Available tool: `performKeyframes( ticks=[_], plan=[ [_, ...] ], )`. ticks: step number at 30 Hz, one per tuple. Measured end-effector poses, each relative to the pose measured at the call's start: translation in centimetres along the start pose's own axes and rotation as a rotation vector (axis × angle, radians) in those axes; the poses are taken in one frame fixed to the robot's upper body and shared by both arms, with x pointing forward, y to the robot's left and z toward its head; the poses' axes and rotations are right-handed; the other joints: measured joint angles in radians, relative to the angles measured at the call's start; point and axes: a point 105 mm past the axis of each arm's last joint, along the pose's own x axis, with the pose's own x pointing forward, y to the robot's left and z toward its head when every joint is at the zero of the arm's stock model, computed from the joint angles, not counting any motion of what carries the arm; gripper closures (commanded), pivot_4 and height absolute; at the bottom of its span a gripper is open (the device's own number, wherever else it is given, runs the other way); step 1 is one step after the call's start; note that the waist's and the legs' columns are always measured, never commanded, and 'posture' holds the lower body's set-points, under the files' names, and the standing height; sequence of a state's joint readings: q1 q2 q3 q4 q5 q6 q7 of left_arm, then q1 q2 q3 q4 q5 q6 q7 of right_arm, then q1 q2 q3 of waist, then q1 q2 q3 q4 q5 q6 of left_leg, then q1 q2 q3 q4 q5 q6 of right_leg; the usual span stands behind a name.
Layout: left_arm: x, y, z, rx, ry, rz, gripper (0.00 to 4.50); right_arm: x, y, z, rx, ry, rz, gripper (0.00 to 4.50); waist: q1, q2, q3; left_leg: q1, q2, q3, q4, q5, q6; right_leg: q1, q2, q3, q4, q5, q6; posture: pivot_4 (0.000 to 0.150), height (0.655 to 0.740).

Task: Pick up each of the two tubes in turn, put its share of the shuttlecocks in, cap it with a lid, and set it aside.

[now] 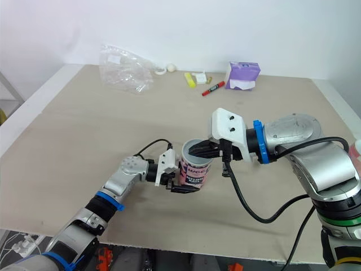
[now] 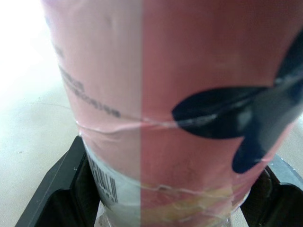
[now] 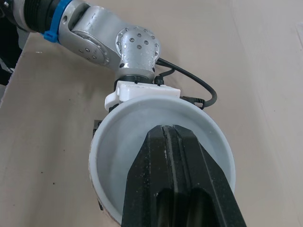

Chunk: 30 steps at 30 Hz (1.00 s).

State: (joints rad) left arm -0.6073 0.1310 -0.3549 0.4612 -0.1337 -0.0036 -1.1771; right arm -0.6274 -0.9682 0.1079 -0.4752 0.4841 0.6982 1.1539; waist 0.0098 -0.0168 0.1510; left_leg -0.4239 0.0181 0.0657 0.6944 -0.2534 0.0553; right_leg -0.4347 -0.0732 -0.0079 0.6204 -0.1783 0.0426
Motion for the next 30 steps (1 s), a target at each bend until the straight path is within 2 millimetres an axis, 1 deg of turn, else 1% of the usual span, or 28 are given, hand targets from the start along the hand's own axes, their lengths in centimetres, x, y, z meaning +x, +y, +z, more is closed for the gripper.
performKeyframes(
  ticks=[6, 8, 11, 17, 19, 20, 22, 23, 25, 26, 27, 28, 30],
  plan=[
    [0.0, 0.0, -0.1, -0.001, 0.003, 0.004, 1.14, -0.2, 0.0, -0.4, -0.055, 0.029, -0.004, 4.47, 0.0, -0.002, -0.002, 0.001, 0.001, 0.0, 0.0, 0.0, 0.0, 0.001, 0.0, 0.0, 0.0, 0.0, 0.0, 0.15, 0.74],
    [0.0, 0.1, -0.1, -0.001, 0.005, 0.008, 1.14, -0.2, 0.0, -0.5, -0.084, 0.042, -0.002, 4.47, 0.0, -0.002, -0.002, 0.002, 0.001, 0.0, 0.0, 0.0, 0.0, 0.001, 0.0, 0.0, 0.0, -0.003, 0.005, 0.15, 0.74],
    [0.0, 0.1, -0.1, -0.002, 0.006, 0.01, 1.14, -0.2, 0.1, -0.6, -0.111, 0.047, 0.002, 4.47, 0.0, -0.002, -0.003, 0.002, 0.001, 0.0, 0.0, 0.0, 0.0, 0.001, 0.0, 0.0, 0.0, -0.003, 0.005, 0.15, 0.74],
    [0.0, 0.1, -0.1, -0.002, 0.006, 0.011, 1.14, -0.3, -0.1, -0.6, -0.118, 0.04, 0.003, 4.47, 0.0, -0.003, -0.003, 0.002, 0.001, 0.0, 0.0, 0.0, 0.0, 0.002, 0.0, 0.0, 0.0, -0.003, 0.004, 0.15, 0.74],
    [0.1, 0.1, 0.0, -0.001, 0.004, 0.011, 1.14, -1.0, -0.6, -0.7, -0.031, 0.011, -0.005, 4.47, 0.0, -0.003, -0.003, 0.002, 0.001, 0.0, 0.0, 0.0, 0.0, 0.001, 0.0, 0.0, 0.0, -0.001, 0.001, 0.15, 0.74],
    [0.1, 0.1, 0.0, 0.001, 0.002, 0.01, 1.14, -1.5, -0.9, -0.7, 0.027, -0.01, -0.014, 4.47, 0.0, -0.003, -0.003, 0.001, 0.001, 0.001, 0.0, 0.0, 0.0, 0.001, 0.0, 0.0, 0.0, 0.001, -0.001, 0.15, 0.74],
    [0.0, 0.1, 0.0, 0.002, 0.002, 0.011, 1.14, -2.7, -1.6, -0.6, 0.106, -0.05, -0.046, 4.47, 0.0, -0.003, -0.002, 0.0, 0.001, 0.001, 0.0, 0.0, 0.0, 0.0, 0.0, 0.0, 0.0, 0.001, -0.001, 0.15, 0.74],
    [0.0, 0.1, 0.0, 0.003, 0.0, 0.01, 1.14, -4.1, -2.5, -0.1, 0.141, -0.083, -0.098, 4.47, 0.001, -0.002, -0.002, -0.001, 0.001, 0.001, 0.0, 0.0, 0.0, -0.002, 0.0, 0.0, 0.0, 0.001, -0.001, 0.15, 0.74],
    [0.0, 0.1, 0.1, 0.003, -0.002, 0.009, 1.14, -5.4, -3.0, 0.4, 0.153, -0.105, -0.14, 4.47, 0.001, -0.002, -0.002, -0.001, 0.001, 0.0, -0.001, 0.0, 0.0, -0.002, 0.0, 0.0, 0.0, 0.0, -0.002, 0.15, 0.74],
    [0.0, 0.1, 0.1, 0.003, -0.003, 0.009, 1.14, -6.5, -3.4, 0.8, 0.159, -0.125, -0.18, 4.47, 0.002, -0.003, -0.002, -0.001, 0.001, 0.0, -0.001, 0.0, 0.0, -0.002, 0.0, 0.0, 0.0, 0.0, -0.002, 0.15, 0.74],
    [0.0, 0.0, 0.1, 0.004, -0.003, 0.008, 1.14, -8.2, -3.7, 1.0, 0.175, -0.15, -0.24, 4.47, 0.002, -0.003, -0.002, -0.001, 0.001, 0.0, -0.002, 0.0, 0.0, -0.002, 0.0, 0.0, -0.001, 0.0, -0.002, 0.15, 0.74],
    [-0.1, 0.0, 0.1, 0.005, -0.002, 0.007, 1.14, -9.1, -3.7, 0.9, 0.199, -0.17, -0.276, 4.47, 0.002, -0.003, -0.002, -0.001, 0.001, 0.0, -0.003, 0.0, 0.0, -0.001, 0.0, 0.0, -0.001, 0.0, -0.002, 0.15, 0.74],
    [-0.2, 0.0, 0.0, 0.007, 0.0, 0.007, 1.14, -10.2, -3.5, 0.3, 0.25, -0.203, -0.324, 4.47, 0.002, -0.003, -0.002, -0.001, 0.001, 0.0, -0.003, 0.0, 0.0, -0.001, 0.0, 0.0, -0.001, 0.0, -0.002, 0.15, 0.74]
  ],
)
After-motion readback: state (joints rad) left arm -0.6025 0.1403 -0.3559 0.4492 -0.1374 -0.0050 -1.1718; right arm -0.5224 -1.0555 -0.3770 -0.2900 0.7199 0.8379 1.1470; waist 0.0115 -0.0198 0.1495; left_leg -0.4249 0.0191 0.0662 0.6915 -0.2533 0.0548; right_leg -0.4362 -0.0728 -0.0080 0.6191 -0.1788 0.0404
